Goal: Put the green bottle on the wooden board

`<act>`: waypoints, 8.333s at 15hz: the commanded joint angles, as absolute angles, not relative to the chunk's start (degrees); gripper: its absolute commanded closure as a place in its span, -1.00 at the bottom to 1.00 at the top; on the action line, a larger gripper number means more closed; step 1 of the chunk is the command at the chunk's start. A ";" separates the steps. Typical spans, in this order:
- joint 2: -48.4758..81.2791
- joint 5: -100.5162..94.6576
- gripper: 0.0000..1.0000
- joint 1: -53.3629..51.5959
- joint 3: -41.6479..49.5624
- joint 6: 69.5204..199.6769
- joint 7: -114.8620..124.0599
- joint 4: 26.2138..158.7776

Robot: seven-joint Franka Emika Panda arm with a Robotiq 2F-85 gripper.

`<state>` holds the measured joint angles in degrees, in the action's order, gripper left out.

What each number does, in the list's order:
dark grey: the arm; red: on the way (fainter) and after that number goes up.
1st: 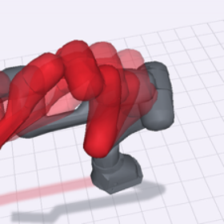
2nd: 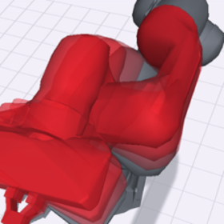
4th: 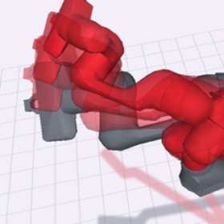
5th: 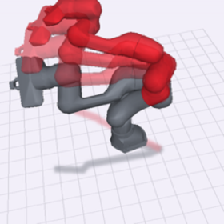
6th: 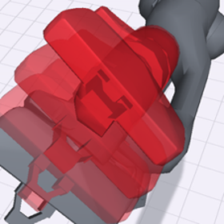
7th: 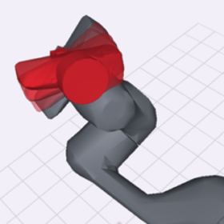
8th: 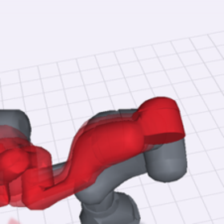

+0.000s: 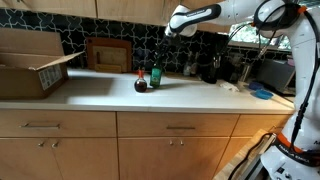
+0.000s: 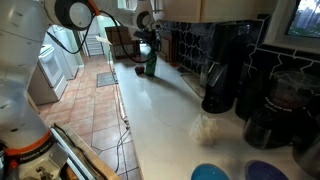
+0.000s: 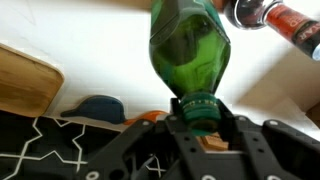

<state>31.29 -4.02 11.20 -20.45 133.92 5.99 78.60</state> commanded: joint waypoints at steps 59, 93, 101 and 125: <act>20.99 10.96 0.55 17.32 -12.93 159.60 -32.95 100.06; 12.40 -17.41 -1.00 -8.59 13.82 151.73 32.09 106.48; 20.02 -20.48 -1.00 -8.72 13.45 152.33 34.94 102.78; 24.01 -19.29 -0.33 -7.28 14.76 144.58 30.66 93.75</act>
